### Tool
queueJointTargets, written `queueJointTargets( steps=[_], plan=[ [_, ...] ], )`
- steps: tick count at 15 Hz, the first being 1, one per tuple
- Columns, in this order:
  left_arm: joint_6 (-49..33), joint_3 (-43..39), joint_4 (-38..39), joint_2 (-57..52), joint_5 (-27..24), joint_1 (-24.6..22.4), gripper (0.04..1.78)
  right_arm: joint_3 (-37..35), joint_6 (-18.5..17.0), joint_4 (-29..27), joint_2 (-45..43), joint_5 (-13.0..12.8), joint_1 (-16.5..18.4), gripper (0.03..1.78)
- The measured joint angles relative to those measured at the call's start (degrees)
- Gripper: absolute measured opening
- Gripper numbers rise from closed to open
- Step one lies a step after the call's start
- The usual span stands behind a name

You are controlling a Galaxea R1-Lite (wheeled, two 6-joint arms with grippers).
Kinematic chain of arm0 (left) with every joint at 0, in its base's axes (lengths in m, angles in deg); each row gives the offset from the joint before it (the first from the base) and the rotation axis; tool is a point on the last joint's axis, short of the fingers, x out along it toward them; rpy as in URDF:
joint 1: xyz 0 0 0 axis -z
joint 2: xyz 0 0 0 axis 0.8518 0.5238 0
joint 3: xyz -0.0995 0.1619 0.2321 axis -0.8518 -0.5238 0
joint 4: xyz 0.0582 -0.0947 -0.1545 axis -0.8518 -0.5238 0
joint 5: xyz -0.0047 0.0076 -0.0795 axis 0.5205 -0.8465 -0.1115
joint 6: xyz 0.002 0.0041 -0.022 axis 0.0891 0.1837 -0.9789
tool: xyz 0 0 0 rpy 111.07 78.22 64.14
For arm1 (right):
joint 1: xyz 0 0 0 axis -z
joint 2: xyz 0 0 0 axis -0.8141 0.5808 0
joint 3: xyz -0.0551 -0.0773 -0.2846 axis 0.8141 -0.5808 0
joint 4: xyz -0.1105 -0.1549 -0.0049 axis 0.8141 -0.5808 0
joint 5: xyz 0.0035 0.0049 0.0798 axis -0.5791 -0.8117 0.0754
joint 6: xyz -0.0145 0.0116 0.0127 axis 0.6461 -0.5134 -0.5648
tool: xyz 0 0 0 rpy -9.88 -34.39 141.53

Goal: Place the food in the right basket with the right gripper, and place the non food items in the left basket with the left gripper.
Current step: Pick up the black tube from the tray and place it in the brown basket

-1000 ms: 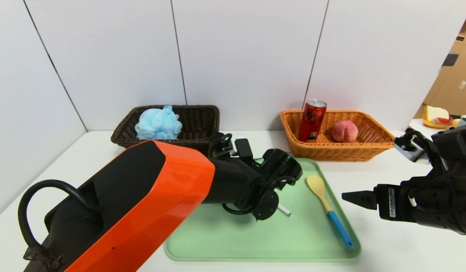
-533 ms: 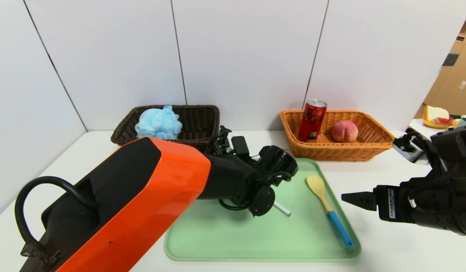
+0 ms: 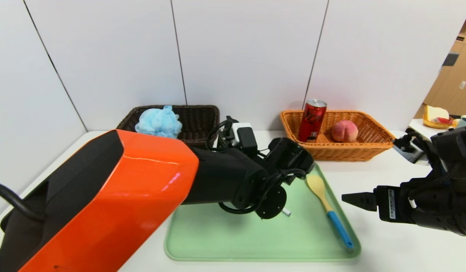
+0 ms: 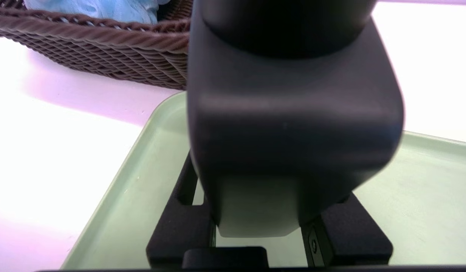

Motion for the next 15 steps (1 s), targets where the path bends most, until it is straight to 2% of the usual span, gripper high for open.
queueJointTargets(
  steps=[5, 9, 11, 15],
  plan=[
    [1.00, -0.37, -3.12, -7.83, -0.13, 2.88, 0.60, -0.17, -0.15, 0.00, -0.11, -0.09, 0.00, 1.70],
    [6.35, 0.33, -3.40, -14.20, -1.49, -1.97, 0.60, 0.00, -0.12, -0.01, -0.18, -0.09, 0.00, 1.70],
    [8.67, 0.85, -3.38, -16.26, -6.80, -5.45, 0.60, 0.13, -0.06, -0.01, -0.38, -0.09, 0.00, 1.70],
    [17.40, 1.10, -2.73, -19.47, -22.97, -13.45, 0.60, -0.24, -0.20, -0.09, -1.12, -0.06, 0.00, 1.70]
  ],
)
